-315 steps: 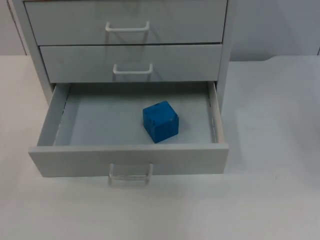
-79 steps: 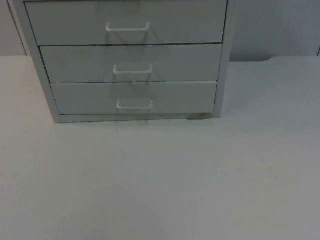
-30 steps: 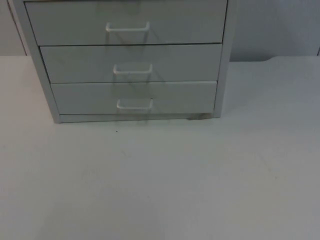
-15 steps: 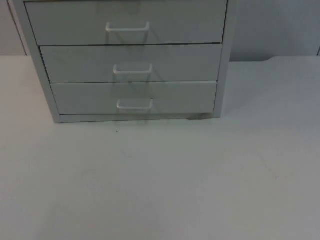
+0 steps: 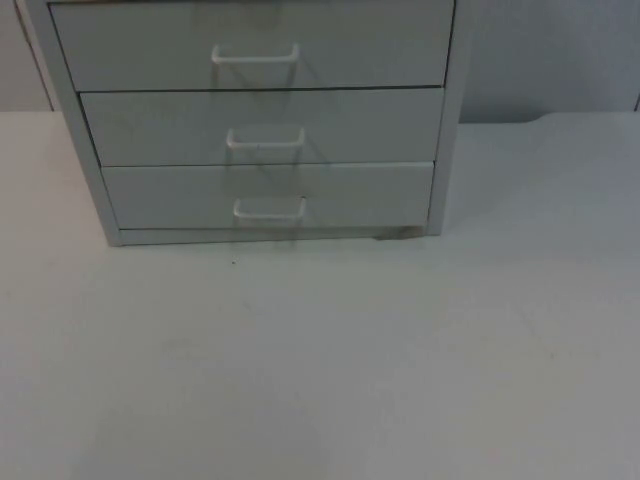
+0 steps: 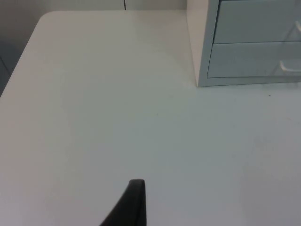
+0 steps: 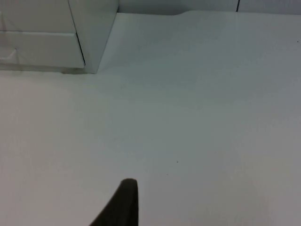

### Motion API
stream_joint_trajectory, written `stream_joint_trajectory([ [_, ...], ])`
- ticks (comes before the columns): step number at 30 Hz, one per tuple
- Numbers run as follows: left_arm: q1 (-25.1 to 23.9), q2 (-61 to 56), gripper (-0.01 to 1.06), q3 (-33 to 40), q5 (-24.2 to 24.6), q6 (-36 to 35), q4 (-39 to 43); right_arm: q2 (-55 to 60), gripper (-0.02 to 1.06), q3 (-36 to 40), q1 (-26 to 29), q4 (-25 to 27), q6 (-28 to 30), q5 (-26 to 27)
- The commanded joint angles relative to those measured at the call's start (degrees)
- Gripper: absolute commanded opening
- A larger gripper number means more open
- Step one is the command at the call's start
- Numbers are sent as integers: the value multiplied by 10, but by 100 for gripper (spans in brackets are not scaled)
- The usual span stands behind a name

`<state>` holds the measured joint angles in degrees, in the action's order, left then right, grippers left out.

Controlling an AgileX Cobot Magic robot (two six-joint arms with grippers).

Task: Open the drawer with the left hand, place the block into the drawer with the right hand, then close the drawer with the left hand.

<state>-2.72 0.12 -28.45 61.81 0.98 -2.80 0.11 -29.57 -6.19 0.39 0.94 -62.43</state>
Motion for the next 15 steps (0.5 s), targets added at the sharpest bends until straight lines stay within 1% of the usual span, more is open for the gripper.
stream_joint_trajectory([
  [1, 4, -1, 105, 2, -2, -2, 2, -1, 105, 0, 4, 2, -1, 7],
  [9, 4, -1, 105, 2, -2, -2, 2, -1, 105, 0, 4, 2, -1, 7],
  [12, 7, -1, 105, 2, -2, -2, 2, -1, 105, 0, 14, 2, -1, 7],
  [15, 18, -1, 105, 2, -2, -2, 3, -1, 105, 0, 44, 1, -1, 7],
])
